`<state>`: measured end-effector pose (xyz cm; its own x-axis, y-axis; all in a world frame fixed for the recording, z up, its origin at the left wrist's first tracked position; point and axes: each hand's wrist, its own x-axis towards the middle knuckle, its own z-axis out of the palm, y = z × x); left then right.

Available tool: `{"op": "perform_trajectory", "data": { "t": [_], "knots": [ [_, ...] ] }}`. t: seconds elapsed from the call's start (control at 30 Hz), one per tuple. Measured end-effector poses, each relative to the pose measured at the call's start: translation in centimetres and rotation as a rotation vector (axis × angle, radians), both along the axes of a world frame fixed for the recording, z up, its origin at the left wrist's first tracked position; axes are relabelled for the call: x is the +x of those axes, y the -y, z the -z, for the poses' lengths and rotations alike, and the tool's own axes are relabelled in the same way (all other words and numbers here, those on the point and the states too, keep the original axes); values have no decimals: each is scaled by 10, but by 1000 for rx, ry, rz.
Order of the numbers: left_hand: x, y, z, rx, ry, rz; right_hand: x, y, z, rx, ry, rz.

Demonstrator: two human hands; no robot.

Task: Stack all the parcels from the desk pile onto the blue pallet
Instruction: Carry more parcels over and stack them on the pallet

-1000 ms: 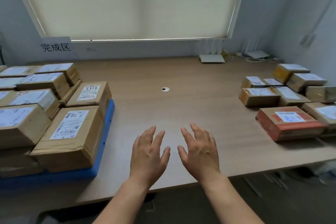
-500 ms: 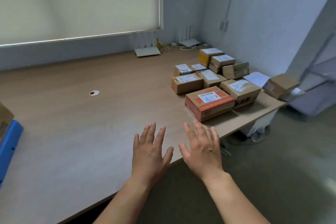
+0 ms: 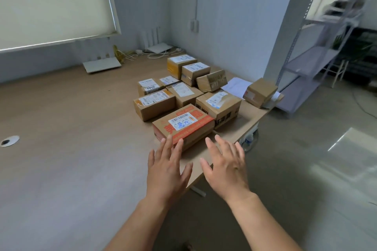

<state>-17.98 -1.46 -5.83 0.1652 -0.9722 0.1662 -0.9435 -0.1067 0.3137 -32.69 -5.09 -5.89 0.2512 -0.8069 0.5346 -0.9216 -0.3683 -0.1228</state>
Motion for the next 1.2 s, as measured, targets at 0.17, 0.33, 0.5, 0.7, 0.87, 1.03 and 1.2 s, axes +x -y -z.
{"op": "perform_trajectory", "data": {
  "t": [0.17, 0.33, 0.5, 0.7, 0.87, 1.03, 1.2],
  "knots": [
    [-18, 74, -8, 5, -30, 52, -20, 72, -9, 49, -34, 32],
    [-21, 149, -16, -10, -69, 69, -25, 146, -19, 36, -25, 45],
    [-25, 206, -9, -50, -137, 94, -31, 200, -17, 23, -31, 61],
    [-50, 254, -4, -63, -180, 153, -58, 240, -15, 51, -46, 97],
    [-82, 294, -15, -104, -219, 174, -97, 287, -13, 121, -50, 132],
    [-124, 344, -18, -91, -235, 175, -136, 342, -9, 151, -45, 93],
    [-179, 397, -18, -72, -285, 100, -189, 411, -6, 218, -15, 21]
  ]
}}
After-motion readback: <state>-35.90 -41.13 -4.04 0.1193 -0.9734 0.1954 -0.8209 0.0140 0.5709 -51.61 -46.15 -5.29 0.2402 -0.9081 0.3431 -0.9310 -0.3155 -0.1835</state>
